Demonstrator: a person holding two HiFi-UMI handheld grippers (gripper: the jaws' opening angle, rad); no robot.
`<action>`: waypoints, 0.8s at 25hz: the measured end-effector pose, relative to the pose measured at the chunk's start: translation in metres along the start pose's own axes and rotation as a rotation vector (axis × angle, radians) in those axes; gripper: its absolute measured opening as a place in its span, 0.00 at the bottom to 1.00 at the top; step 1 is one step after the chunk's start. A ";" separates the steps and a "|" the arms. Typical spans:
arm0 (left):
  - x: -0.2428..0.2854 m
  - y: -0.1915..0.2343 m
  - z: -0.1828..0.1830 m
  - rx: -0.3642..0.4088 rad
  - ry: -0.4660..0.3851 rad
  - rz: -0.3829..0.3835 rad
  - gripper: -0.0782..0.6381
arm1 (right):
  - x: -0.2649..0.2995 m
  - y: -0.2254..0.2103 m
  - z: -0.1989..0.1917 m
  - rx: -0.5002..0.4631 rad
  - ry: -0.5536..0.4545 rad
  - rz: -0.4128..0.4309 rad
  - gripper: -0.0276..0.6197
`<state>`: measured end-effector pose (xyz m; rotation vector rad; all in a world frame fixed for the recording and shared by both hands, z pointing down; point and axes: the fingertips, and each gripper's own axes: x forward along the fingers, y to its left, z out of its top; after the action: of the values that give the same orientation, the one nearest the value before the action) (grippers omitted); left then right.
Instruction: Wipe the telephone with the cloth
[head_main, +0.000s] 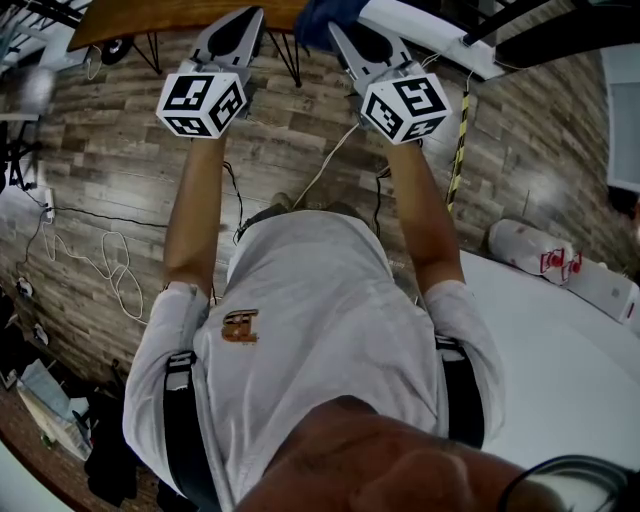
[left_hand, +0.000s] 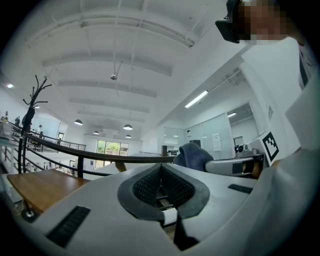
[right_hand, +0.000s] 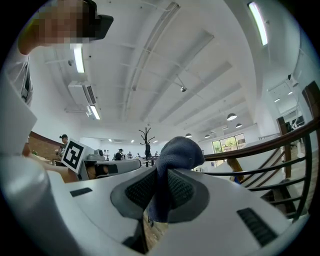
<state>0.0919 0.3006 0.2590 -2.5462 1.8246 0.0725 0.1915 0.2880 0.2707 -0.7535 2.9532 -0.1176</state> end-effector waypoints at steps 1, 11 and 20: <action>0.004 -0.002 -0.001 0.002 0.001 0.004 0.13 | -0.001 -0.005 -0.001 0.002 0.000 0.004 0.15; 0.038 -0.003 -0.016 0.006 0.011 0.033 0.13 | 0.005 -0.046 -0.010 0.008 0.010 0.025 0.15; 0.077 0.026 -0.025 0.004 0.015 0.037 0.13 | 0.037 -0.080 -0.020 0.013 0.026 0.025 0.15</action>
<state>0.0924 0.2188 0.2811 -2.5171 1.8758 0.0506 0.1944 0.2014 0.2958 -0.7183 2.9827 -0.1457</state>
